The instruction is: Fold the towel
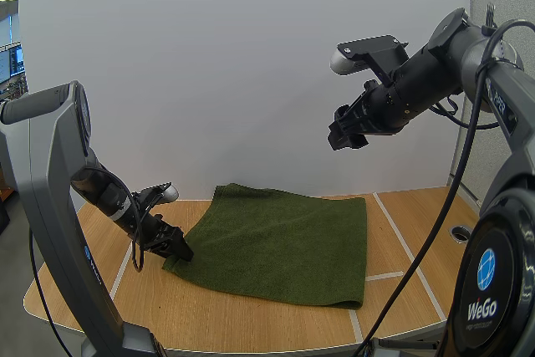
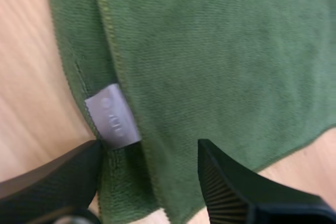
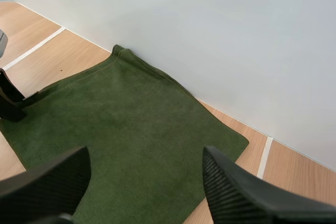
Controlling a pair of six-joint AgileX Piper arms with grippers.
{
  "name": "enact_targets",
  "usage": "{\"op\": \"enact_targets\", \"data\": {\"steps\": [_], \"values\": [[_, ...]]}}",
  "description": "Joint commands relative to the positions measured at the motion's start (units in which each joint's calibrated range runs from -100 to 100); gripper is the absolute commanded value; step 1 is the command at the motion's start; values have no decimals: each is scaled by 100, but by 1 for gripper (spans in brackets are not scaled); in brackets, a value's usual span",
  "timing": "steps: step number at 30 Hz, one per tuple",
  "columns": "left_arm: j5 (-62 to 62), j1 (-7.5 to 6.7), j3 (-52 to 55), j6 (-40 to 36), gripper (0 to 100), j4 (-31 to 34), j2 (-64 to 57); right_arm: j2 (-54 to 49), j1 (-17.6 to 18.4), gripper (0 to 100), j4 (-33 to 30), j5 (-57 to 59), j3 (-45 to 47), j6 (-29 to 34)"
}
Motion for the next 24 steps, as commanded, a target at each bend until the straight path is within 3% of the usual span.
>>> {"op": "enact_targets", "data": {"steps": [1, 4, 6, 12, 24], "values": [[723, -32, -41, -40, 86, 1, 6, -77, -20, 100, 77, 12, 14, -62], [848, -32, -41, -93, 81, 201, 6, -77, -20, 100, 77, 12, 14, -62], [1054, -32, -41, -105, 68, 285, 6, -77, -20, 100, 77, 12, 14, -62], [1272, -32, -41, -105, 0, 467, 6, -77, -20, 100, 77, 12, 14, -95], [1272, -23, 948, -68, 0, 1033, -649, -77, -20, 100, 77, 12, 14, -237]]}}
